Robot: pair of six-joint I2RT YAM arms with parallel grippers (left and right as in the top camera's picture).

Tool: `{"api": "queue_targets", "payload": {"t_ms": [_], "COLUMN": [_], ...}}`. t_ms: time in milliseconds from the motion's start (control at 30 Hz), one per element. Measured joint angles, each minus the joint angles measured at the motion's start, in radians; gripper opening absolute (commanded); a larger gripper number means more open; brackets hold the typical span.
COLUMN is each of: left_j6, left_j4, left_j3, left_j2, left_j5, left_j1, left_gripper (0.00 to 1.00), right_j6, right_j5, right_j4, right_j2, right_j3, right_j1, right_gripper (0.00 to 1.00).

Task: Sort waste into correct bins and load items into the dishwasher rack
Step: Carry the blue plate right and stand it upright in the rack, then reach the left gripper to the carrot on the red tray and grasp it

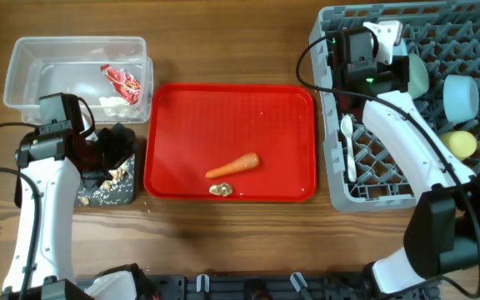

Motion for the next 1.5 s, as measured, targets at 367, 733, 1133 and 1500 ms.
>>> {"api": "queue_targets", "payload": {"t_ms": [367,733,1133,1500], "left_j6": [0.000,0.000,0.001,0.242], "left_j4": [0.001,0.001,0.042,0.219], "left_j3": [0.000,0.000,0.000,0.000], "left_j2": [0.000,0.000,0.000,0.048], "left_j5": [0.000,0.000,0.031,0.044], "left_j1": [0.000,0.000,-0.042,-0.447], "left_gripper": [0.96,0.99,0.98,1.00], "right_j6": [0.006,0.011,0.015,0.082], "right_j5": [-0.246,-0.679,-0.828,-0.900], "right_j4": [-0.083,-0.209,-0.309,-0.464], "right_j2": [-0.042,-0.137,-0.416,-0.417], "right_j3": [0.026,-0.001,-0.001,-0.001], "right_j1": [-0.002,0.020,0.020,-0.007], "right_gripper": [0.13,0.66,0.80,0.96]}}
